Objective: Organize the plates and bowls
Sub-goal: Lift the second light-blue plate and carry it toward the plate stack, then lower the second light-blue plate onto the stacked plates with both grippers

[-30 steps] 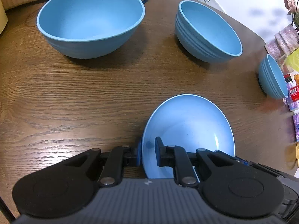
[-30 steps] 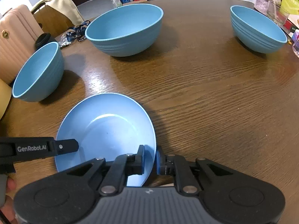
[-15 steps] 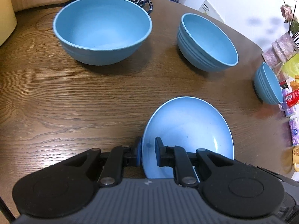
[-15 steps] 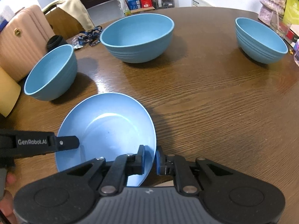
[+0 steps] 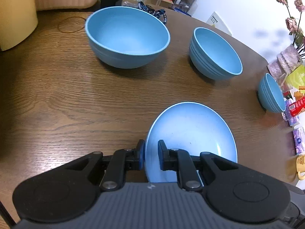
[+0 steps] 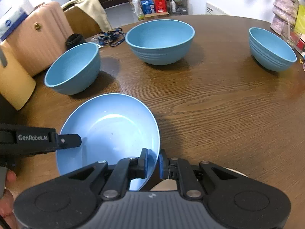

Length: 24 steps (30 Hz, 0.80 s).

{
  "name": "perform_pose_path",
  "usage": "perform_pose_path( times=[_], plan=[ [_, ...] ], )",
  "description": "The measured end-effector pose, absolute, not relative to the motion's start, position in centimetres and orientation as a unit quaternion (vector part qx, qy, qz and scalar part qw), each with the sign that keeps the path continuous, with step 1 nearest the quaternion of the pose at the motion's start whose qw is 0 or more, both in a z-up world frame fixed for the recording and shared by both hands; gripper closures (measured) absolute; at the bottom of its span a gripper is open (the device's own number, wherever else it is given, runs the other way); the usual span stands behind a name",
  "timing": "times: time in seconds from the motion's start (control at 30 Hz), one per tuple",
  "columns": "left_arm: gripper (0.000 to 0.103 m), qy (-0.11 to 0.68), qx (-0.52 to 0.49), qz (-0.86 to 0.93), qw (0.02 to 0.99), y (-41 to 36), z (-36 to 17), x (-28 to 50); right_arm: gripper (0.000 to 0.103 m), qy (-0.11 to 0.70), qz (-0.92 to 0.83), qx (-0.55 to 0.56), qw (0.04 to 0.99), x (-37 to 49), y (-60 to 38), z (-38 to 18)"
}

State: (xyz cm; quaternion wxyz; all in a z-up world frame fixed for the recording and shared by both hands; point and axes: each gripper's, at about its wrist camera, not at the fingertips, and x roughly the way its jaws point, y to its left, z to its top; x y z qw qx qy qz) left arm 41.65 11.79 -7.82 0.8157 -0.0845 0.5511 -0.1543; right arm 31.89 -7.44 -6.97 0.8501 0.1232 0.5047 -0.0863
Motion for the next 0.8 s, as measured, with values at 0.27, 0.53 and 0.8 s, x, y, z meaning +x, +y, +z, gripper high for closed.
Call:
perform_pose_path(
  times=[0.27, 0.53, 0.8],
  plan=[
    [0.088, 0.542, -0.091, -0.145, 0.823, 13.7, -6.9, 39.5, 0.092, 0.499, -0.071, 0.111, 0.857, 30.2, -5.9, -5.9],
    [0.087, 0.536, -0.103, -0.140, 0.826, 15.7, -6.2, 36.0, 0.093, 0.489, -0.051, 0.101, 0.865, 27.5, -4.3, -4.6],
    [0.087, 0.524, -0.105, -0.136, 0.834, 16.5, -5.1, 33.3, 0.094, 0.479, -0.037, 0.095, 0.872, 25.0, -3.7, -3.5]
  ],
)
